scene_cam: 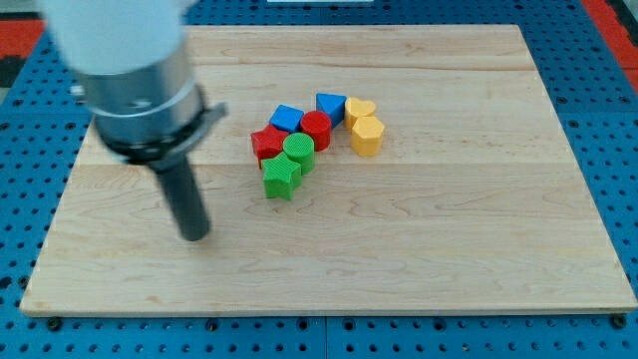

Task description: Move the green star below the yellow hexagon

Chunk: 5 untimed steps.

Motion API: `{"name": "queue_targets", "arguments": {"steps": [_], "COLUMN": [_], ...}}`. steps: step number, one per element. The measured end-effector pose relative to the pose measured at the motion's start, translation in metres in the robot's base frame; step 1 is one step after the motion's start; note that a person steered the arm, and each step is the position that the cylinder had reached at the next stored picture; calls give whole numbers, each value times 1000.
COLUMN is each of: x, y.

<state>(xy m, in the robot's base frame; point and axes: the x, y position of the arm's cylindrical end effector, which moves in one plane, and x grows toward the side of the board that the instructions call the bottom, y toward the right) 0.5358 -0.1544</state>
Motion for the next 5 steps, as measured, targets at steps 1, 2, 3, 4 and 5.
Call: {"name": "queue_targets", "arguments": {"steps": [1,2,3,4,5], "x": [-16,-45,-63,-64,-64], "y": [-36,-39,-6,38,87]}}
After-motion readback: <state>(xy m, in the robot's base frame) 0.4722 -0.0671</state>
